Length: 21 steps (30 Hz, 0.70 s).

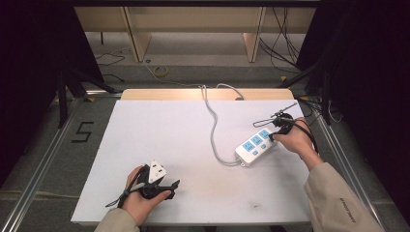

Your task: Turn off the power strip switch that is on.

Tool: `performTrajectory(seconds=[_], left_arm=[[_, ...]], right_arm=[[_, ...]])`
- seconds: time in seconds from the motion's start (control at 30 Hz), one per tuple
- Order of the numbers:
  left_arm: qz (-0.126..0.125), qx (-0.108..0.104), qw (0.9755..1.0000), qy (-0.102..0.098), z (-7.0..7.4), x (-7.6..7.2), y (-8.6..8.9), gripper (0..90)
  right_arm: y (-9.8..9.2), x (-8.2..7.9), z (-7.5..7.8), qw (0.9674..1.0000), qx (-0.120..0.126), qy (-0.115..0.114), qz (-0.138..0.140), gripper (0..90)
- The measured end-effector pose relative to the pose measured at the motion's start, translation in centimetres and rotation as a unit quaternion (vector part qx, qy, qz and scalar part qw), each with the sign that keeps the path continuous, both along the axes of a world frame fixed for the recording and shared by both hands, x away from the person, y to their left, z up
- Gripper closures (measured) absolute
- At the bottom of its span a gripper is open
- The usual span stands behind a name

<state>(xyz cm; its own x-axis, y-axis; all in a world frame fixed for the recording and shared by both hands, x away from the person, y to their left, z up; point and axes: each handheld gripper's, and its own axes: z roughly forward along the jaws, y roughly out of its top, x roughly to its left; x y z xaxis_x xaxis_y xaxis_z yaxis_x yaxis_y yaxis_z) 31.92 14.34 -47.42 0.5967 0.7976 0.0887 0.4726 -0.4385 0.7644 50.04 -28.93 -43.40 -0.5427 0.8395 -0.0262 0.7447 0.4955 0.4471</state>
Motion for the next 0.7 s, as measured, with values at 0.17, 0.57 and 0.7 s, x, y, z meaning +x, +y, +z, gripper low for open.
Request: performTrajectory(seconds=[0.17, 0.57, 0.7], left_arm=[[0.0, 0.0, 1.0, 0.0, -0.01, 0.0, 0.0, 23.1], [0.001, -0.002, 1.0, 0.0, -0.07, 0.02, -0.05, 23.1], [0.001, -0.002, 1.0, 0.001, -0.08, 0.02, -0.04, 23.1]], right_arm=[[0.06, -0.04, -0.03, 1.0, -0.001, -0.001, 0.0, 90.0], [-0.06, -0.17, -0.19, 1.0, 0.003, -0.004, -0.001, 90.0], [-0.05, -0.22, -0.2, 1.0, 0.003, -0.006, -0.002, 90.0]])
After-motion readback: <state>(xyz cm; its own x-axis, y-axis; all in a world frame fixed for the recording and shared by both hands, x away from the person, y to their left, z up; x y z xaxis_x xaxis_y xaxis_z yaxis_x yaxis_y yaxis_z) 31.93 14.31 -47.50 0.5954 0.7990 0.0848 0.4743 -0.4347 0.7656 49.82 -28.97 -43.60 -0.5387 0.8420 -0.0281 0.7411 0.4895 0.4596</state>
